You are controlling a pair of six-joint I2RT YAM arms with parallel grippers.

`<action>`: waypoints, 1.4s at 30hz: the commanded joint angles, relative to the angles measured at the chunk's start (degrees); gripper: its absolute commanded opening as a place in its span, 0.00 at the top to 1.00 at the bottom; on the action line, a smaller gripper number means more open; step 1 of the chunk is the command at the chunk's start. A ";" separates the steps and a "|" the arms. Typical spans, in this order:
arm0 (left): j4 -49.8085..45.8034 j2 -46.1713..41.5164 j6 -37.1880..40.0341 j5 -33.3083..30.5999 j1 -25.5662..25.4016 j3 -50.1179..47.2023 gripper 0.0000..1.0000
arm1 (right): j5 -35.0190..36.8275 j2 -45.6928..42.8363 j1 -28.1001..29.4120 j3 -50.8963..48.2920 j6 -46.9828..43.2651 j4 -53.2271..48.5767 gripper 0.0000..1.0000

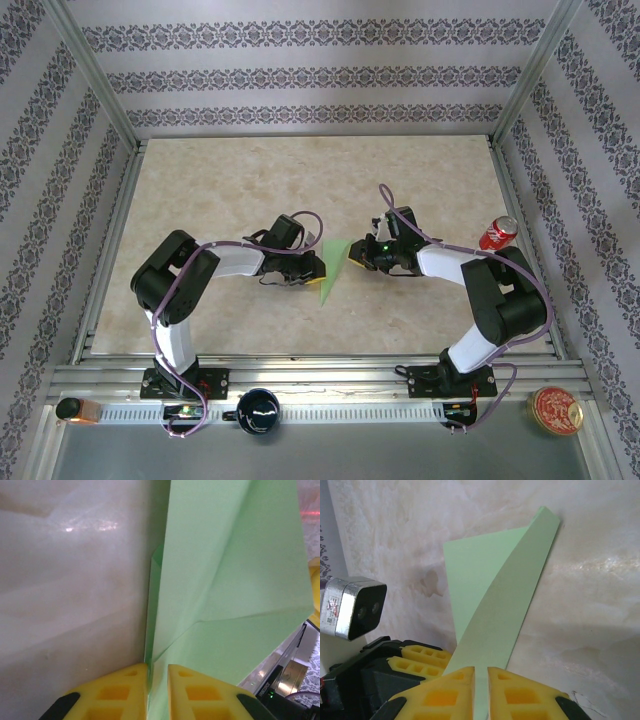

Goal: Fold a paper plane with a square sheet of paper (pick it up from the middle)
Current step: Move a paper plane to the center of the table.

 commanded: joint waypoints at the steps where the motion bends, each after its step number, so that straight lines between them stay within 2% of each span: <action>1: 3.23 1.54 -0.88 1.83 0.40 1.12 0.87 | -0.94 0.19 0.62 -1.03 0.87 0.79 0.83; 8: 6.70 2.48 -2.19 3.47 0.40 0.91 0.92 | -0.94 0.37 0.62 -1.58 0.79 0.88 0.83; 13: 8.83 1.86 -3.00 4.01 0.40 0.26 1.00 | -0.74 -0.01 0.53 -1.92 0.57 0.55 0.82; 16: 9.33 0.32 -3.08 3.29 0.40 -0.49 1.00 | 0.12 -1.78 0.29 -2.27 0.52 -0.40 0.80; 20: 7.55 -3.36 -2.31 -1.69 0.40 -2.14 1.00 | 0.42 -5.63 -0.46 -3.41 2.44 -0.04 0.75; 23: 1.57 -6.54 0.48 -7.60 0.32 -2.07 1.00 | -0.23 -8.35 -1.14 -4.04 5.45 1.49 0.72; 26: -0.38 -8.43 1.50 -10.19 0.32 -2.30 1.00 | -0.44 -9.41 -0.96 -3.11 5.54 0.62 0.69; 32: -0.04 -9.27 0.98 -10.65 0.05 -2.73 1.00 | -2.65 -4.98 2.10 0.00 5.80 0.95 0.60; 37: -0.96 -8.83 1.27 -10.80 -0.12 -2.73 1.00 | -1.31 0.49 5.39 3.58 6.27 0.92 0.61; 42: -3.01 -8.83 2.54 -11.39 -0.38 -2.06 1.00 | -1.50 6.42 6.24 6.15 6.86 2.07 0.67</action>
